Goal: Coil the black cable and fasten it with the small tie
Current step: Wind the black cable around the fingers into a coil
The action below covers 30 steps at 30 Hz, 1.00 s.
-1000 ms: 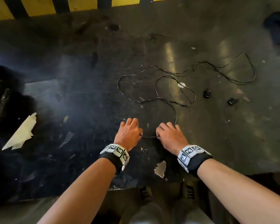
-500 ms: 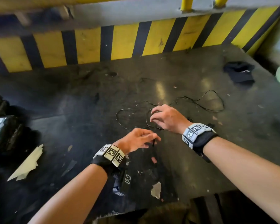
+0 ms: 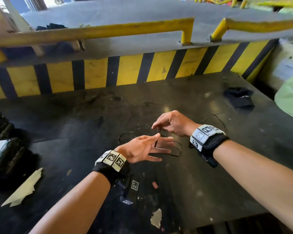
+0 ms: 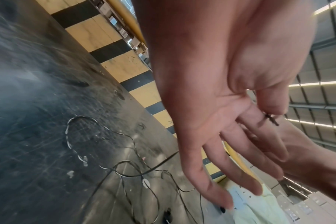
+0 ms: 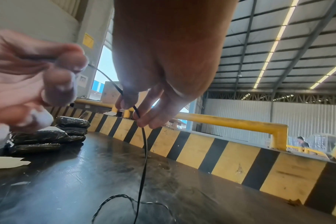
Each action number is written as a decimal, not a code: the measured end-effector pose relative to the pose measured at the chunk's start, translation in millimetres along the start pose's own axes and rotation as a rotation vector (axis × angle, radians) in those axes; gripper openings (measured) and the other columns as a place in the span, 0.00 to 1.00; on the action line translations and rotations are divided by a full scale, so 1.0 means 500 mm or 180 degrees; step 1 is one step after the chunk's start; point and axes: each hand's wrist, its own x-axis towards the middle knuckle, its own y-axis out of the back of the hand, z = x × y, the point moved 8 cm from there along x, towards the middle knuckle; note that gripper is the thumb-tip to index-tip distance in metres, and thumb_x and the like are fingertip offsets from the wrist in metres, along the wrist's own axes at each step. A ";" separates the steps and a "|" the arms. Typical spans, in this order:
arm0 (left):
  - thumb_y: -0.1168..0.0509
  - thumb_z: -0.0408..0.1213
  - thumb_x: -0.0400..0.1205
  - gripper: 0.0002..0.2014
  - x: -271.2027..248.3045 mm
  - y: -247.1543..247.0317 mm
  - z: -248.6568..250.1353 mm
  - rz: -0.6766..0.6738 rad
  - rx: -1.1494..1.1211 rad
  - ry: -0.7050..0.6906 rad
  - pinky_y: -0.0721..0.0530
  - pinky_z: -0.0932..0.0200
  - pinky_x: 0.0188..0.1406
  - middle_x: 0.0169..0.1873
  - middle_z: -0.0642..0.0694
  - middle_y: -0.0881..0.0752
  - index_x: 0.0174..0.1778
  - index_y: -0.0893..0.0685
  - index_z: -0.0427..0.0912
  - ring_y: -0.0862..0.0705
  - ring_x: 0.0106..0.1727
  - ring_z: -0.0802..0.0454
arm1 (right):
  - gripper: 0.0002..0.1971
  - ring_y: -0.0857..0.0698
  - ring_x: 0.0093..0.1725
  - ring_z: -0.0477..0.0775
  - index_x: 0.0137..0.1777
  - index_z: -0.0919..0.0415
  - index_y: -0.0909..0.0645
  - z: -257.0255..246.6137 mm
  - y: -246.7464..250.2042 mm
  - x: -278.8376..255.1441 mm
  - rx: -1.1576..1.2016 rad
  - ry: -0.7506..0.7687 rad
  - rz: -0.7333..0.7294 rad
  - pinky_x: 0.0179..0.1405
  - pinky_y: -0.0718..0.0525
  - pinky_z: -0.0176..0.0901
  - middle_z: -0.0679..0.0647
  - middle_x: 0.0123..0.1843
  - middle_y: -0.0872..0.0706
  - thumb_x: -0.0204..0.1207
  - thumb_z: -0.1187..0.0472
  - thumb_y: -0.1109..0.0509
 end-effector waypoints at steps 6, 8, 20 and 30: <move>0.52 0.55 0.92 0.29 0.022 -0.039 0.018 -0.0303 0.0014 0.0124 0.28 0.33 0.78 0.80 0.46 0.23 0.84 0.28 0.44 0.25 0.81 0.42 | 0.11 0.10 0.49 0.49 0.55 0.51 0.05 0.004 0.024 -0.001 -0.0117 0.0106 -0.0107 0.54 0.12 0.45 0.50 0.53 0.08 0.78 0.67 0.23; 0.52 0.56 0.91 0.29 0.031 -0.046 0.018 -0.0360 -0.0022 0.0162 0.30 0.32 0.79 0.81 0.46 0.23 0.84 0.28 0.45 0.26 0.82 0.42 | 0.11 0.10 0.49 0.48 0.54 0.51 0.05 0.006 0.028 -0.003 -0.0128 0.0133 -0.0139 0.54 0.12 0.45 0.49 0.53 0.08 0.79 0.67 0.23; 0.47 0.54 0.90 0.29 0.058 -0.069 0.026 -0.0310 -0.0051 0.0049 0.26 0.32 0.77 0.81 0.44 0.23 0.84 0.28 0.42 0.26 0.82 0.39 | 0.09 0.09 0.50 0.52 0.53 0.54 0.05 0.010 0.055 -0.023 -0.0153 0.0358 -0.0124 0.55 0.12 0.51 0.53 0.55 0.09 0.79 0.66 0.23; 0.48 0.51 0.91 0.27 0.054 -0.083 0.043 -0.0375 -0.0106 -0.0061 0.29 0.32 0.78 0.82 0.43 0.25 0.84 0.29 0.43 0.28 0.83 0.38 | 0.11 0.07 0.49 0.44 0.52 0.44 0.06 0.069 0.045 -0.026 0.0134 -0.0076 -0.0236 0.54 0.09 0.55 0.43 0.49 0.05 0.79 0.62 0.24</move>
